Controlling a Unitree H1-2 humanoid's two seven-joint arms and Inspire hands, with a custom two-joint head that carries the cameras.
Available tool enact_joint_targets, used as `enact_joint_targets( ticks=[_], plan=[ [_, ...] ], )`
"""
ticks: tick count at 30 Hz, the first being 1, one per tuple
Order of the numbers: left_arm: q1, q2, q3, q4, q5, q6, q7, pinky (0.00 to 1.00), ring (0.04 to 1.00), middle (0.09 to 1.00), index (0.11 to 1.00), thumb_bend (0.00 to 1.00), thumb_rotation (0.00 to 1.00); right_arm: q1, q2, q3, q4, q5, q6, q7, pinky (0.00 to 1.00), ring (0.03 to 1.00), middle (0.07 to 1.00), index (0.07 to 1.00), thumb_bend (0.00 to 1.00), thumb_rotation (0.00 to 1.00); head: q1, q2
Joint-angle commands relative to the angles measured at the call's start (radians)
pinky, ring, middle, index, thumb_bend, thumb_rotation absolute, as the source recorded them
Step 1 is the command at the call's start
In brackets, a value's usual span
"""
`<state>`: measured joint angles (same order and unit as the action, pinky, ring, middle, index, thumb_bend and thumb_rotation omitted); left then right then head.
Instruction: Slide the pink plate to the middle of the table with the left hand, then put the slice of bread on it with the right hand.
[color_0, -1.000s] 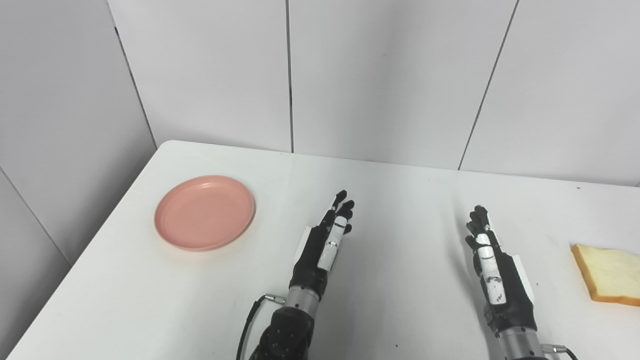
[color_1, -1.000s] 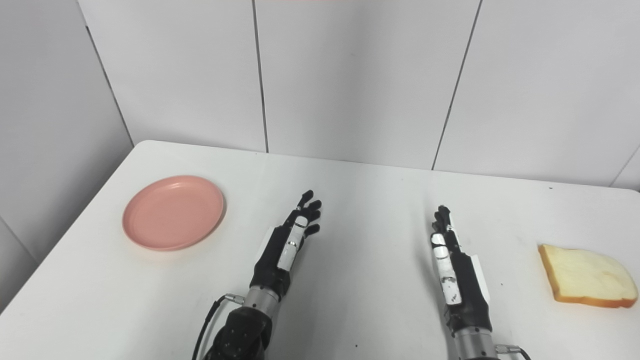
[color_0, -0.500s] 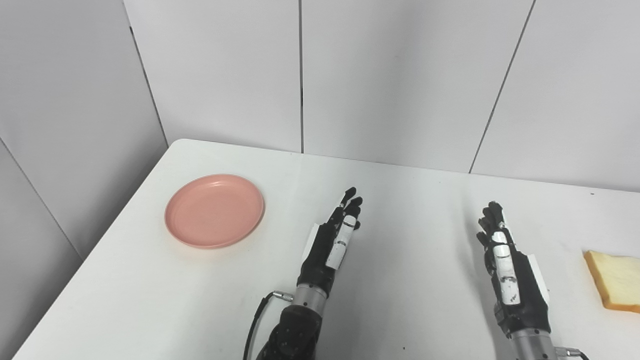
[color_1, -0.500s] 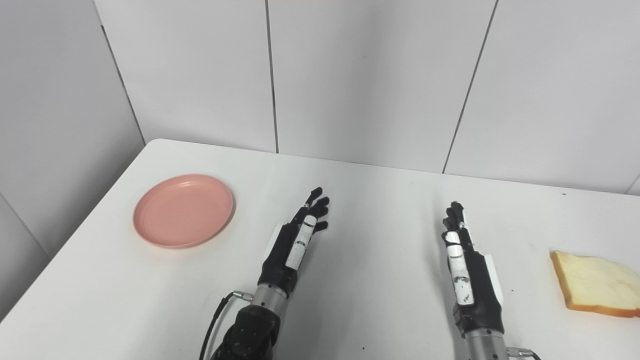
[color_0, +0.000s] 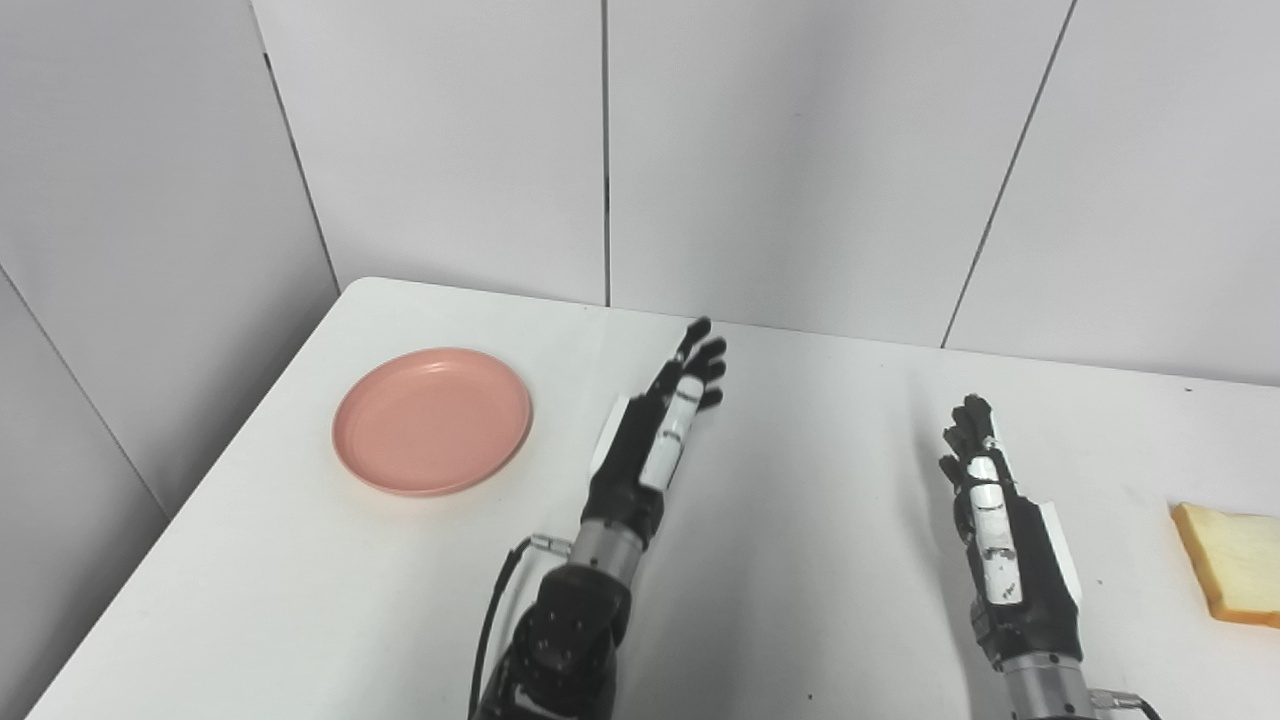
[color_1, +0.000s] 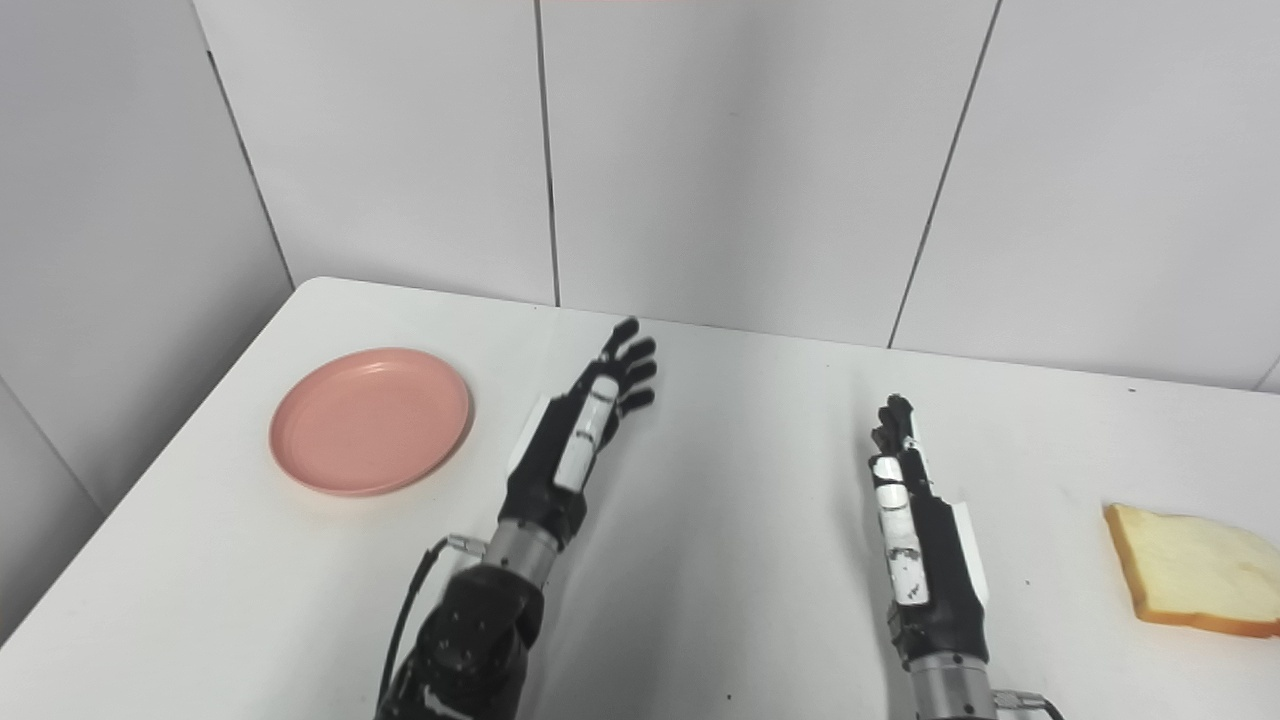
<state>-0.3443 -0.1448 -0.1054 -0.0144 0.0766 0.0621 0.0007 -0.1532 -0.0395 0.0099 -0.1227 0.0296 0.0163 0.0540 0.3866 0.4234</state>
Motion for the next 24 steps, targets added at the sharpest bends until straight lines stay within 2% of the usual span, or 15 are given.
enact_joint_targets(
  ticks=[1,9,16,20,24],
  plan=[
    [-0.063,0.012,0.005,-0.059,-0.009,0.003,-0.009,0.87,0.907,0.927,0.919,0.46,1.0,-0.012,0.006,-0.005,-0.042,-0.001,-0.012,-0.011,1.0,1.0,1.0,1.0,0.28,1.0,0.004,0.0],
    [-0.144,0.067,0.053,-0.167,-0.056,0.065,-0.028,0.98,0.955,0.967,0.967,0.47,1.0,-0.01,0.009,-0.01,-0.058,0.009,0.007,-0.01,1.0,1.0,1.0,1.0,0.26,1.0,0.024,0.003],
    [-0.204,0.144,0.136,-0.226,-0.099,0.132,-0.021,0.97,0.956,0.965,0.959,0.5,1.0,-0.01,0.007,-0.011,-0.059,0.018,0.013,-0.006,1.0,1.0,1.0,1.0,0.26,1.0,0.039,-0.004],
    [-0.222,0.173,0.185,-0.244,-0.099,0.145,0.006,0.93,0.936,0.948,0.944,0.46,1.0,-0.012,0.007,-0.015,-0.056,0.033,0.012,-0.001,1.0,1.0,1.0,1.0,0.26,1.0,0.041,-0.006],
    [-0.226,0.231,0.244,-0.262,-0.108,0.154,0.015,0.92,0.933,0.943,0.943,0.47,1.0,-0.013,0.007,-0.013,-0.057,0.042,0.007,0.0,1.0,1.0,1.0,1.0,0.25,1.0,0.039,-0.007]
  ],
)
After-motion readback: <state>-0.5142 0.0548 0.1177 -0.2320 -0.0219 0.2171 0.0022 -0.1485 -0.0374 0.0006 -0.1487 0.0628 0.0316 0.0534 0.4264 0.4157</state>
